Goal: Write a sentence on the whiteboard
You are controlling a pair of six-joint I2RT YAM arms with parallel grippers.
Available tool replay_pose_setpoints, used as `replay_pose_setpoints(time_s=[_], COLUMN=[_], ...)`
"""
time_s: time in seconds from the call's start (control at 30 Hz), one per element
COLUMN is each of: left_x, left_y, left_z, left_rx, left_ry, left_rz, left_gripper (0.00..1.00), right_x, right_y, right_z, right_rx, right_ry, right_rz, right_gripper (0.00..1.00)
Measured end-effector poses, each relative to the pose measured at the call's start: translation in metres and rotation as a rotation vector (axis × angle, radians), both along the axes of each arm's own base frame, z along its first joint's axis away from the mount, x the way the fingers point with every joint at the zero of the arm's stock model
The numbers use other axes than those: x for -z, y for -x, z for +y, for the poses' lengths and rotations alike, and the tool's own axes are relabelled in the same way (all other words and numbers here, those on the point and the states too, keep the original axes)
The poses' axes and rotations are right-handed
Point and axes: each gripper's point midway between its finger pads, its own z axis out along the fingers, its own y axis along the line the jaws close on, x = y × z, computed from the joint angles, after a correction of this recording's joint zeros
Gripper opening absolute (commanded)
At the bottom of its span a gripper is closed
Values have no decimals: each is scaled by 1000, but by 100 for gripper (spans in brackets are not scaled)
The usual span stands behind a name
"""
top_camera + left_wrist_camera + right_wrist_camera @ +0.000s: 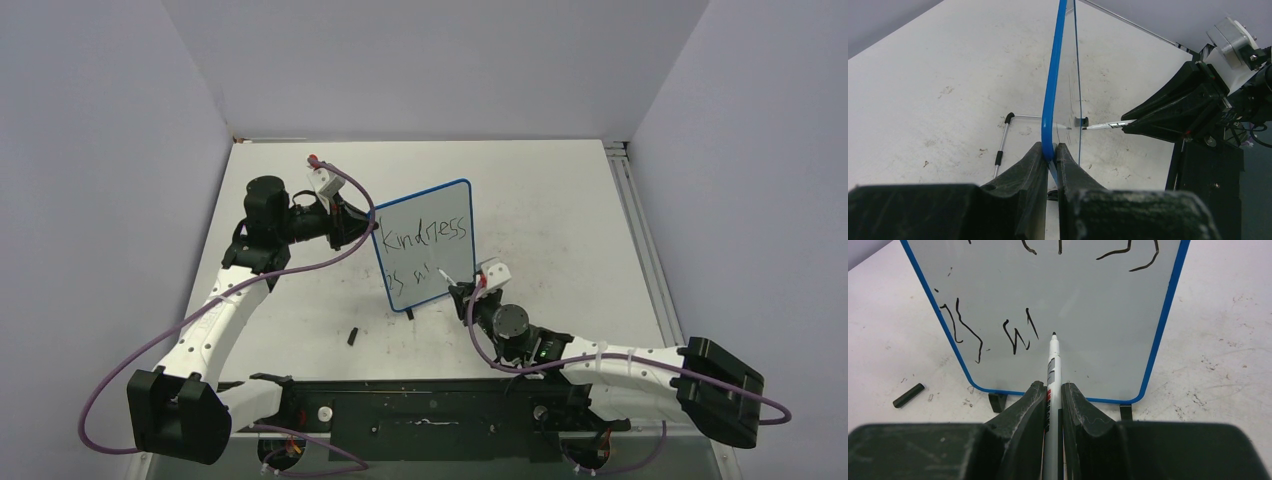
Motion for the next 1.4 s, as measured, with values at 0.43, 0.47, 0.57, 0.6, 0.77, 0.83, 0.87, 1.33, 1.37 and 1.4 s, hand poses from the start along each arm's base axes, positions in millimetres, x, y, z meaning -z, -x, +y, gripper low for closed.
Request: replay_pose_setpoints(time_s=[0.43, 0.47, 0.57, 0.6, 0.77, 0.83, 0.87, 1.33, 1.37, 1.4], left_x=[0, 0, 0, 0, 0, 0, 0, 0, 0, 0], left_y=[0, 0, 0, 0, 0, 0, 0, -1, -1, -1], left_z=[0, 0, 0, 0, 0, 0, 0, 0, 0, 0], left_rx=[0, 0, -1, -1, -1, -2, -2, -4, -4, -4], left_ry=[0, 0, 0, 0, 0, -1, -1, -1, -2, -1], left_rz=[0, 0, 0, 0, 0, 0, 0, 0, 0, 0], left_gripper=[0, 0, 0, 0, 0, 0, 0, 0, 0, 0], right_x=[6, 6, 7, 6, 3, 1, 2, 14, 16, 18], right_y=[-11, -11, -12, -12, -12, -12, -12, -6, -5, -5], right_z=[-6, -5, -4, -4, 0, 3, 4, 5, 4, 3], right_rx=[23, 21, 19, 18, -1, -14, -16, -33, -32, -32], right_ry=[36, 37, 42, 42, 40, 36, 35, 25, 28, 32], right_rz=[-9, -10, -15, -17, -24, -26, -26, 13, 18, 23], right_gripper=[5, 5, 5, 5, 5, 5, 5, 5, 5, 5])
